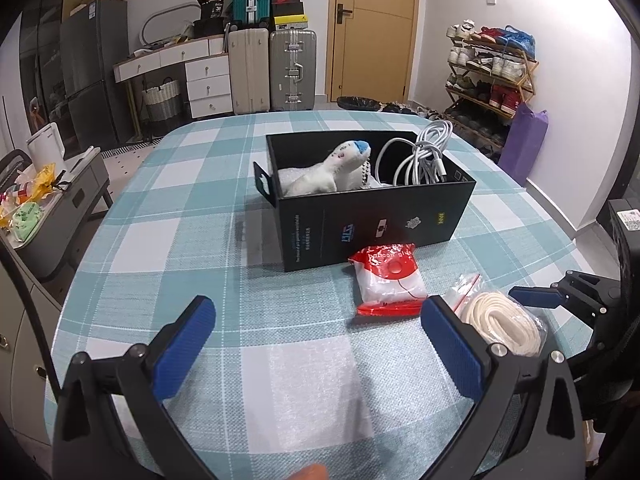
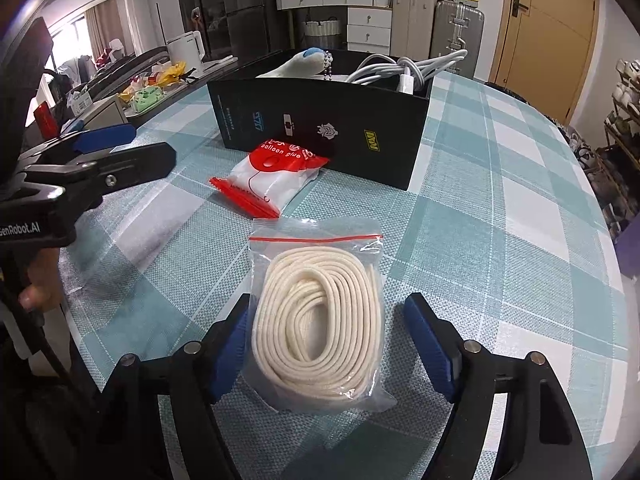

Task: Organize soft objects
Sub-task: 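Grasp the clear rope bag with the right gripper and lift it, then grasp the red-and-white balloon glue packet with the left gripper while the right holds the rope bag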

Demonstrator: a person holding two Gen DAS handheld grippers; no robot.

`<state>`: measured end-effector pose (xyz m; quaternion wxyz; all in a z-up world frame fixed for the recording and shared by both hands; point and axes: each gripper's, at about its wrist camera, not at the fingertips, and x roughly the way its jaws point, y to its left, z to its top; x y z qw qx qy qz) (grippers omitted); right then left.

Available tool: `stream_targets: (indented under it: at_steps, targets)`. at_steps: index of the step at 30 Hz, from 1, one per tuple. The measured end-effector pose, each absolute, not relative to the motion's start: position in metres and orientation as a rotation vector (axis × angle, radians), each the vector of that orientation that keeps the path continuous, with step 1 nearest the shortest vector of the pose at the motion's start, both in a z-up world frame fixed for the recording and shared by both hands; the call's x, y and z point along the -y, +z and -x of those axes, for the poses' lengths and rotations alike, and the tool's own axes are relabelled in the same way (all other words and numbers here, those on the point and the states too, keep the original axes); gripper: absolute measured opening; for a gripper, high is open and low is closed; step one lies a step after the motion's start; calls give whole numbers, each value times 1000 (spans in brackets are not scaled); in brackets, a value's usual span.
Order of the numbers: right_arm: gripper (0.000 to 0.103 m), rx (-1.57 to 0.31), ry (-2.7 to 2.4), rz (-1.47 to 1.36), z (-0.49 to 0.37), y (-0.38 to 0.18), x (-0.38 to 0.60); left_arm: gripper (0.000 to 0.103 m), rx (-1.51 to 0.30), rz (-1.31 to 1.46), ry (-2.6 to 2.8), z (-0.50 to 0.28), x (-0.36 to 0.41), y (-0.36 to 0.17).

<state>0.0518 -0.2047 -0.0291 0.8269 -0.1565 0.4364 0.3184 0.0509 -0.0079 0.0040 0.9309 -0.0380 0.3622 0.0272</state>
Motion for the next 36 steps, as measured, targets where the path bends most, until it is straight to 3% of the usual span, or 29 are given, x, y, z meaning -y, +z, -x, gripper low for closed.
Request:
stream_targets:
  at_steps: [12,17,24,36]
  targets:
    - [68,-913,680,344,-50,-29,214,103,-776,59,49,-67,20,-3]
    - [52,-903,699,344,-50,-27,220,103,-792,43,30,-77,32,-7]
    - [39,-889,702,305,-52,-24,224,103,-822,14,-3,-89,43,-10]
    - [38,-841,673,191,-62,-9,251,102,-875,27,10,-107,43,-19]
